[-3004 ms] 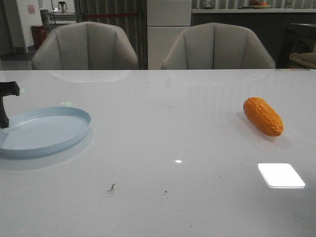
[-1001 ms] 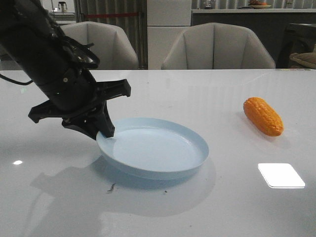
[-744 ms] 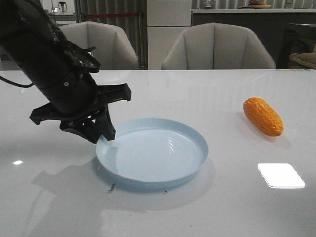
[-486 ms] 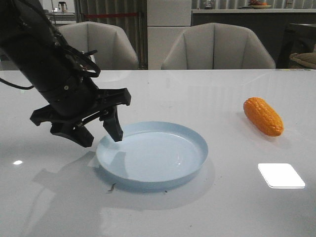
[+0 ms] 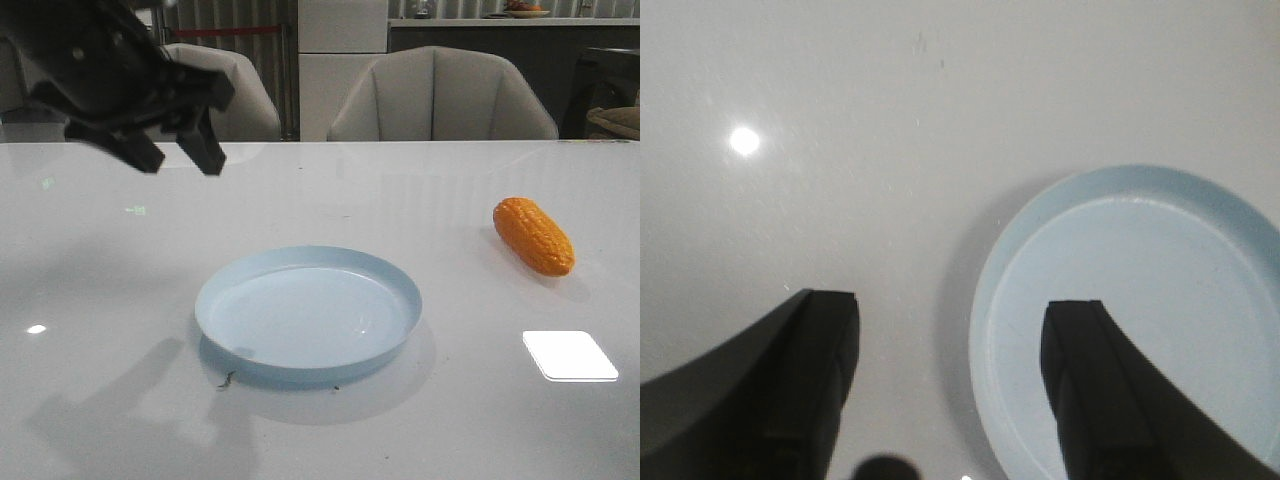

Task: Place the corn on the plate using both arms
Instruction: 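Lift the left gripper away from the plate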

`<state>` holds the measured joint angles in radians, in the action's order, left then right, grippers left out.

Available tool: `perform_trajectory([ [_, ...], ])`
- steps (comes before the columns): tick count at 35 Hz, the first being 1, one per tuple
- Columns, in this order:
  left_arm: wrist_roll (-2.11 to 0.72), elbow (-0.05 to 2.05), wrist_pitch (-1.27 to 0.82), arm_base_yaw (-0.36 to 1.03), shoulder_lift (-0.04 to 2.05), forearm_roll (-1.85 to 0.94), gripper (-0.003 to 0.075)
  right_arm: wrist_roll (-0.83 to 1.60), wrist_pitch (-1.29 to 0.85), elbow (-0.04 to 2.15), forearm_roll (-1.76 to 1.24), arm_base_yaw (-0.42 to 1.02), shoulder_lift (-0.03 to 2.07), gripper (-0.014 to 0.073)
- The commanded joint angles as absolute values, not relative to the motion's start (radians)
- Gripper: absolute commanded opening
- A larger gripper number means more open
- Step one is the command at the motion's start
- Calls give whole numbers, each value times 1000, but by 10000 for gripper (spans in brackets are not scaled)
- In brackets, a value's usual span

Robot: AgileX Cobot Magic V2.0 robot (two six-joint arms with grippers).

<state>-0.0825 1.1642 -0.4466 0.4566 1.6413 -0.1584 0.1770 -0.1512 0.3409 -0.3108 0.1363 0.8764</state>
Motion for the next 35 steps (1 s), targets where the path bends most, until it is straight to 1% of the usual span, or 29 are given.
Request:
perform_trajectory([
  [1, -83, 1200, -412, 461, 1501, -79, 461, 185, -93, 382, -308, 133, 873, 395],
  [7, -77, 1188, -427, 431, 1382, -18, 461, 185, -100, 382, -336, 133, 873, 395],
  [14, -74, 1099, -425, 318, 1253, -18, 461, 185, -98, 382, -338, 133, 873, 395],
  [21, -74, 922, -369, 191, 1120, -18, 462, 185, -101, 382, -338, 133, 873, 395],
  [24, -74, 830, -337, 160, 1065, -18, 462, 185, -116, 382, -338, 133, 873, 395],
  [32, -74, 622, -278, 143, 999, -14, 462, 185, -136, 383, -338, 133, 873, 395],
  [35, -74, 556, -224, 143, 987, -20, 462, 185, -138, 391, -338, 133, 873, 395],
])
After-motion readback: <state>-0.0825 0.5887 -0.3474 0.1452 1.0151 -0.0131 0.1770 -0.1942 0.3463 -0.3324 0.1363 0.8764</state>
